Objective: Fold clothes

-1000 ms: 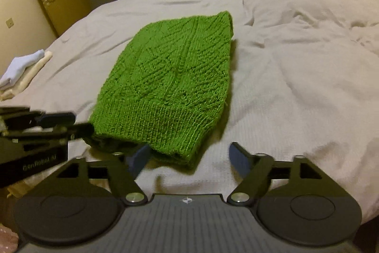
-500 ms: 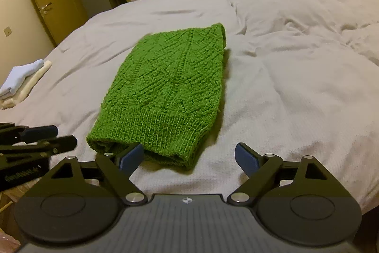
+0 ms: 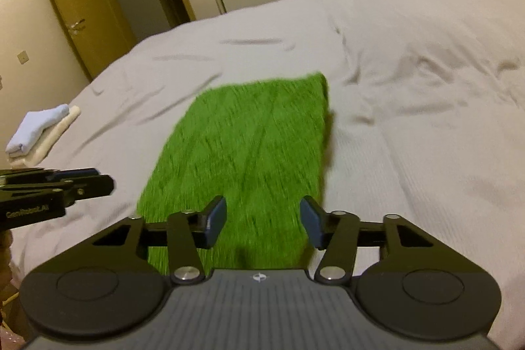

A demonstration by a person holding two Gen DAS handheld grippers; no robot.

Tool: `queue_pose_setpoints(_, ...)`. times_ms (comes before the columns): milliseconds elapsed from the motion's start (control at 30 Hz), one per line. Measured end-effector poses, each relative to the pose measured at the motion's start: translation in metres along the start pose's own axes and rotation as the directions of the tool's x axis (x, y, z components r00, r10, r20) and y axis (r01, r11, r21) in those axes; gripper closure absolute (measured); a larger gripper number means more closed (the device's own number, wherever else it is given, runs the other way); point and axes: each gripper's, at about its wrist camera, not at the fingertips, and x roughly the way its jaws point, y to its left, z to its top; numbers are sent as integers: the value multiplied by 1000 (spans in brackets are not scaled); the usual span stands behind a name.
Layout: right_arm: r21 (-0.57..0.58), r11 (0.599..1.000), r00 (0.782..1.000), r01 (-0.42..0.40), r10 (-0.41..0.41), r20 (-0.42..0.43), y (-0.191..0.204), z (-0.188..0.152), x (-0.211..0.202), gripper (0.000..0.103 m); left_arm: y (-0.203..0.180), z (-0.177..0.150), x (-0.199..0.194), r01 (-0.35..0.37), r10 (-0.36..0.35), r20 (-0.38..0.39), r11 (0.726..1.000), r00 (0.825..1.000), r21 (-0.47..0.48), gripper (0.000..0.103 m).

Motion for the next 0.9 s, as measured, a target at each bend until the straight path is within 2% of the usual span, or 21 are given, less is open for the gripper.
queue_pose_setpoints(67, -11, 1000, 1000, -12, 12, 12, 2, 14, 16, 58, 5, 13, 20, 34, -34, -2, 999, 999, 4, 85)
queue_pose_setpoints(167, -32, 999, 999, -37, 38, 26, 6, 32, 38, 67, 11, 26, 50, 67, -67, -7, 998, 998, 22, 87)
queue_pose_setpoints(267, -59, 998, 999, -36, 36, 8, 9, 43, 63, 69, 15, 31, 82, 85, -83, -35, 995, 996, 47, 87)
queue_pose_setpoints(333, -79, 997, 999, 11, -15, -39, 7, 42, 84, 69, 16, 24, 104, 74, -69, -82, 995, 994, 60, 87)
queue_pose_setpoints(400, -112, 993, 996, 47, -56, -76, 5, 36, 102, 70, 14, 14, 117, 61, -55, -96, 996, 994, 68, 87)
queue_pose_setpoints(500, -152, 986, 993, 72, -84, -78, 5, 27, 112, 70, 10, 16, 117, 52, -43, -89, 994, 995, 94, 87)
queue_pose_setpoints(633, -106, 994, 995, 27, -36, -88, -4, 37, 104, 69, 16, 30, 114, 58, -53, -54, 994, 997, 95, 87)
queue_pose_setpoints(700, -73, 997, 998, 8, -12, -54, -11, 52, 96, 69, 26, 43, 112, 73, -71, -22, 994, 997, 77, 87)
queue_pose_setpoints(833, -96, 992, 995, 86, -82, 49, -19, 87, 97, 67, 36, 67, 132, 52, -52, -3, 997, 999, 64, 87)
queue_pose_setpoints(900, -97, 991, 994, 96, -90, 63, -25, 98, 109, 68, 40, 74, 144, 44, -44, -10, 997, 999, 56, 87)
